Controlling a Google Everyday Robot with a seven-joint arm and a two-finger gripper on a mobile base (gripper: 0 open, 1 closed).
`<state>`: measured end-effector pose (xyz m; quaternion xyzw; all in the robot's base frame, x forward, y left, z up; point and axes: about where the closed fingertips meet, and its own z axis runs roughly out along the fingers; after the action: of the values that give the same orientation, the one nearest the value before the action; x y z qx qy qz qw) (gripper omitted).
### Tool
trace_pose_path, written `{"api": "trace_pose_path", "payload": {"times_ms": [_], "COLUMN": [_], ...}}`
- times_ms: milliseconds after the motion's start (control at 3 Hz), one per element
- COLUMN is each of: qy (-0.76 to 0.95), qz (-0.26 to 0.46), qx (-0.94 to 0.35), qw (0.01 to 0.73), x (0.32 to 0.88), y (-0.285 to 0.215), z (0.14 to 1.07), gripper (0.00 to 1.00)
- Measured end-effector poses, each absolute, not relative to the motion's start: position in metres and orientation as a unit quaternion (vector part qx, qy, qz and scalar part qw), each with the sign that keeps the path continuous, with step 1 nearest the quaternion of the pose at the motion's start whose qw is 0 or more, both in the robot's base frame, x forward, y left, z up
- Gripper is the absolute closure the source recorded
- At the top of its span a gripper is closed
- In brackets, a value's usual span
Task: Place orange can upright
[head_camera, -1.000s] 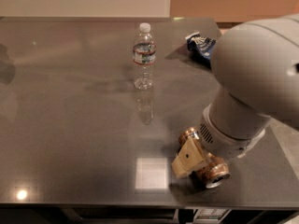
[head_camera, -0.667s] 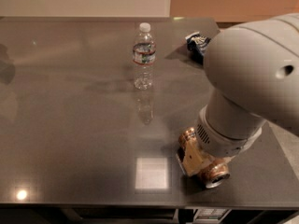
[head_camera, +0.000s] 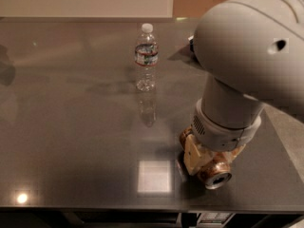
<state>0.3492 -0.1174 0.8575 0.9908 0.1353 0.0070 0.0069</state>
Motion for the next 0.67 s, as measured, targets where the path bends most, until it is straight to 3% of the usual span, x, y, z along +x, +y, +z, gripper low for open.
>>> {"api": "trace_pose_path", "payload": {"times_ms": [333, 667], "qy": [0.082, 0.022], "qz": [-0.025, -0.053], "qx": [0.996, 0.998], "qw": [-0.009, -0.037], "x": [0.348, 0.36], "y": [-0.104, -0.081], "z": [0.875, 0.89], "gripper": [1.0, 1.0]}}
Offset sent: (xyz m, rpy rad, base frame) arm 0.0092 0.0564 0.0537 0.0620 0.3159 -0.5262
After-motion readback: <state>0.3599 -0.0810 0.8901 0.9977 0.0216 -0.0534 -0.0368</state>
